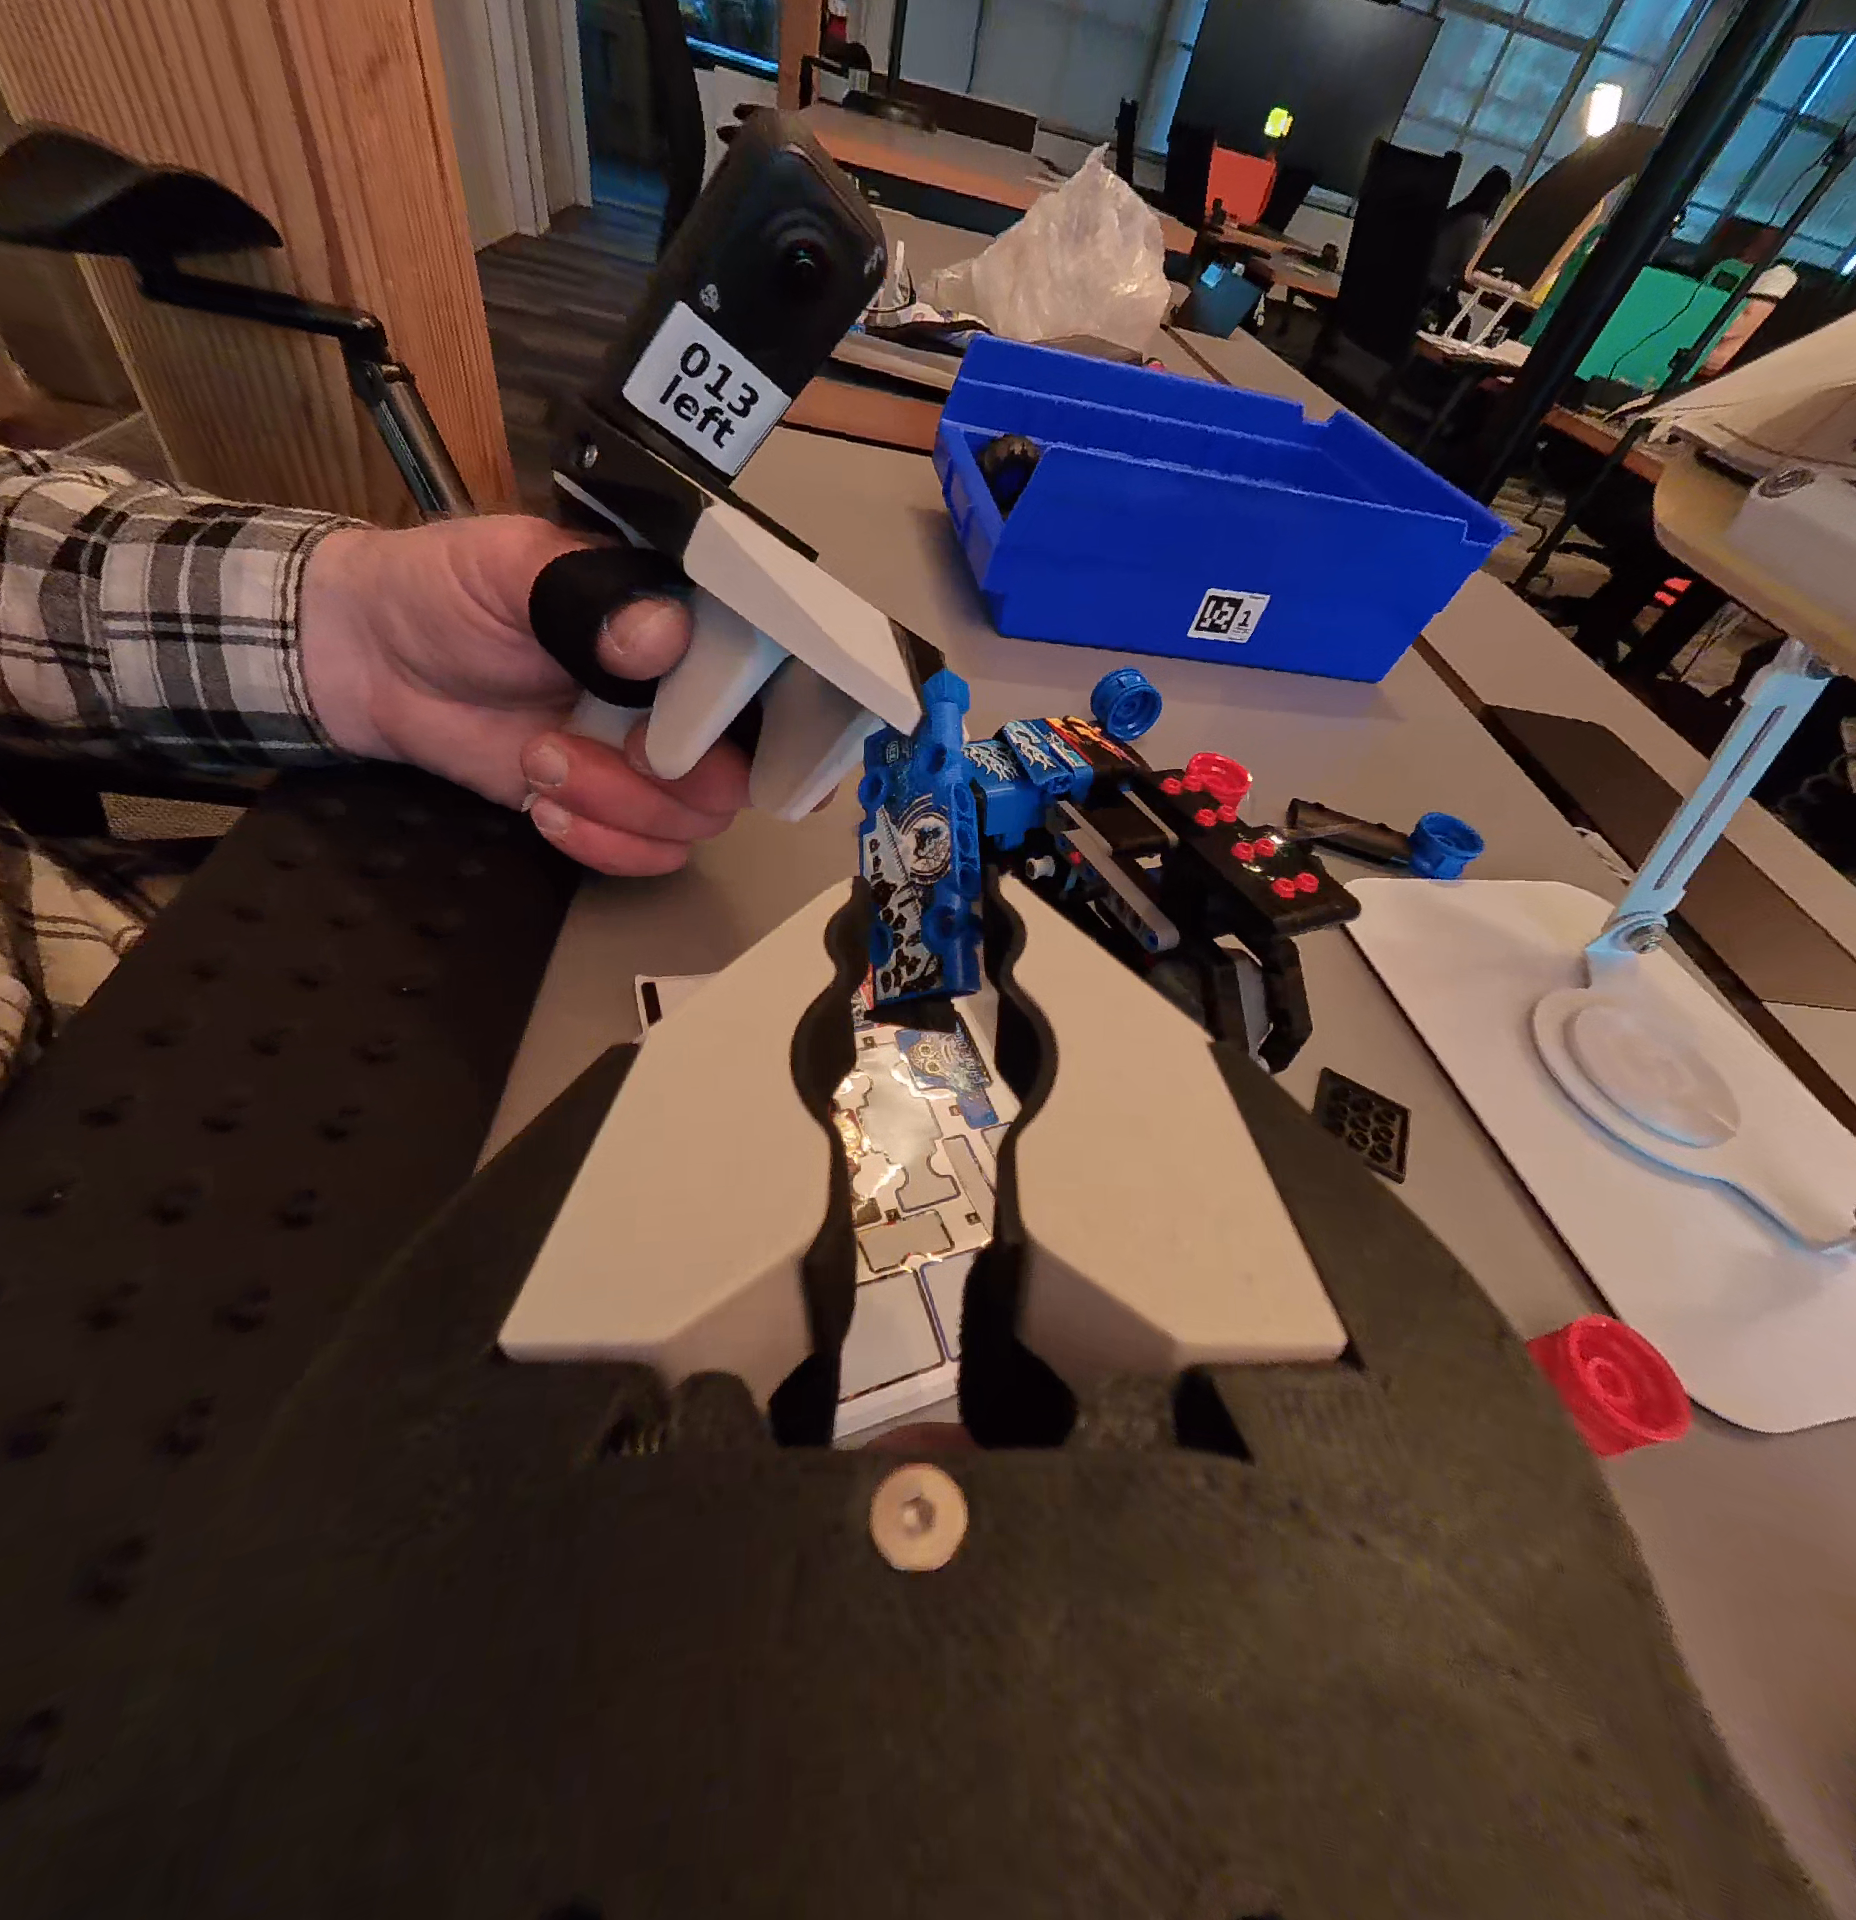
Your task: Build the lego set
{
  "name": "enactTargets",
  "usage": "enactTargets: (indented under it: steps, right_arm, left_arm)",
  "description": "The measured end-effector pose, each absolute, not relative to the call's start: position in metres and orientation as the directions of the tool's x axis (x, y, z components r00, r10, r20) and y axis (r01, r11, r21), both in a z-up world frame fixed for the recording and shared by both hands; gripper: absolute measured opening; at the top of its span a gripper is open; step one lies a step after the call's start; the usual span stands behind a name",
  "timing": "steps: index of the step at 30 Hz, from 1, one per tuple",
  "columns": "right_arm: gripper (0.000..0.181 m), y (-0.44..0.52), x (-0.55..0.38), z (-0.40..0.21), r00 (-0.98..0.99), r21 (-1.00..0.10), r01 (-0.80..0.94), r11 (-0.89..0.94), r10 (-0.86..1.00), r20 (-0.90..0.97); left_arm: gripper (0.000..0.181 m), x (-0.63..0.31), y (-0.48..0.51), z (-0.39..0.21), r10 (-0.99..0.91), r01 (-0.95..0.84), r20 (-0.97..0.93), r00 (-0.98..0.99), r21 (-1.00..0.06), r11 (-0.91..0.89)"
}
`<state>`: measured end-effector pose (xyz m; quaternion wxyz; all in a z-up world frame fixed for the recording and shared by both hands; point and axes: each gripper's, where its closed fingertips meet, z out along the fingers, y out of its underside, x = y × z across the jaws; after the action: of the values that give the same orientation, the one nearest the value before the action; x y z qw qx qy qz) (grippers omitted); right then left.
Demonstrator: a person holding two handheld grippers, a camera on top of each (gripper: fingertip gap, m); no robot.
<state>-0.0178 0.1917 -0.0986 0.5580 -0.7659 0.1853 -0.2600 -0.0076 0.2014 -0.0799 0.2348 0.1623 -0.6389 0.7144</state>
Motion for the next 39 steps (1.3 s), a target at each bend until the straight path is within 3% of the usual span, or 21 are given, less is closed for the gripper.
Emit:
enactTargets:
  steps: [9, 27, 39]
  right_arm:
    - [0.028, 0.192, -0.016, -0.100, 0.757, -0.913, 0.070, -0.401, -0.575, 0.311]
    - [0.026, 0.196, -0.011, -0.112, 0.659, -0.791, 0.149, -0.593, -0.537, 0.527]
    - [0.025, 0.195, -0.009, -0.112, 0.652, -0.788, 0.146, -0.599, -0.541, 0.532]
  left_arm:
    - [0.006, -0.006, 0.202, -0.080, 0.127, -0.552, 0.540, -0.832, -0.831, -0.077]
    - [0.006, -0.008, 0.200, -0.082, 0.137, -0.559, 0.547, -0.826, -0.827, -0.063]
    - [0.009, -0.010, 0.200, -0.079, 0.158, -0.562, 0.547, -0.822, -0.824, -0.067]
